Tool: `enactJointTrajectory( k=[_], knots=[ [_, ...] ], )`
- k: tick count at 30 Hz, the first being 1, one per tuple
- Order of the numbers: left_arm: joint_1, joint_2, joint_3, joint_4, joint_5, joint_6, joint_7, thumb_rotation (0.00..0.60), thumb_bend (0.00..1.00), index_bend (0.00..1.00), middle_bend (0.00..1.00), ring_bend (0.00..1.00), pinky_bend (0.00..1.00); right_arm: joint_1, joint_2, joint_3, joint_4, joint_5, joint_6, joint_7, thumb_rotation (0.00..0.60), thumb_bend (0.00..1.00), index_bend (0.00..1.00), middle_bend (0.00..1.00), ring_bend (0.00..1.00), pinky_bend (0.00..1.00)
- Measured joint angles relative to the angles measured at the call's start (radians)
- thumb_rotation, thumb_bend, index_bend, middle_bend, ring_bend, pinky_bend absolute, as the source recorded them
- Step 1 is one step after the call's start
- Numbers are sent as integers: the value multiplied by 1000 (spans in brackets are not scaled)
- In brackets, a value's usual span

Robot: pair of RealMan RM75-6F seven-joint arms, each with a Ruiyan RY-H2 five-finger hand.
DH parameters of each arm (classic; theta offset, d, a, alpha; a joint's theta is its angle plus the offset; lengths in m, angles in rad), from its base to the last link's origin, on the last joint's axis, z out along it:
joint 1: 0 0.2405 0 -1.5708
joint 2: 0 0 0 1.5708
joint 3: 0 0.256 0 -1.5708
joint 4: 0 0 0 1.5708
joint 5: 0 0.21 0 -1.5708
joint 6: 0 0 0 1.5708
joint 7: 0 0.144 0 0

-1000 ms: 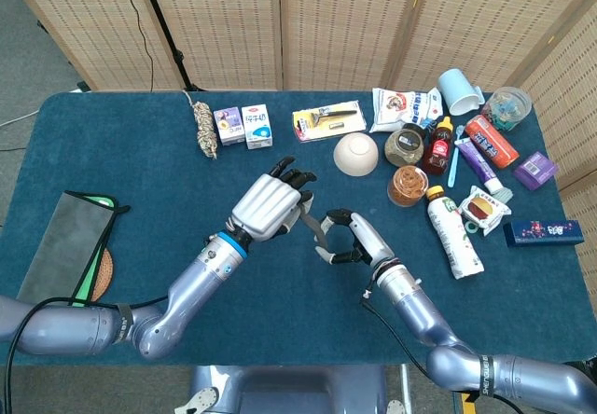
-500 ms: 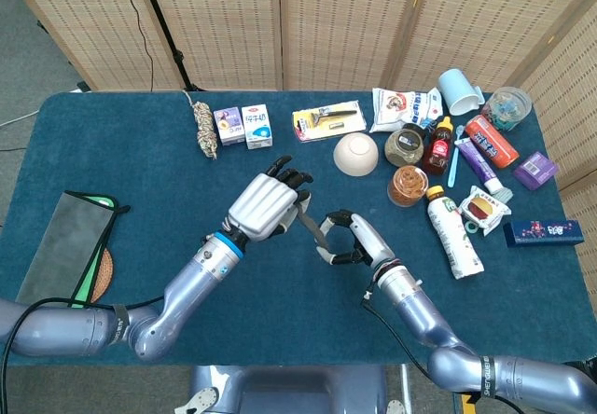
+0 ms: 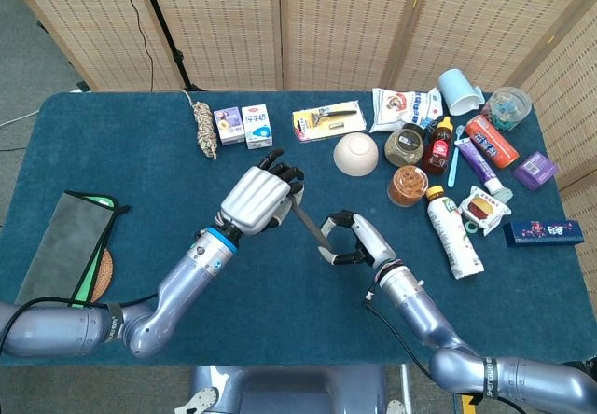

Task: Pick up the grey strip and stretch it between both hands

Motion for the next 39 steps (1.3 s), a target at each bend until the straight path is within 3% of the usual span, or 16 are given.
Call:
enactJointTrajectory(
  k=[39],
  knots=[
    [62,140,-30,19,40,-11,-93,600,611,765,318,280,91,-46,63,-9,-14,-39,1,53,600,756,713,420,215,1]
  ],
)
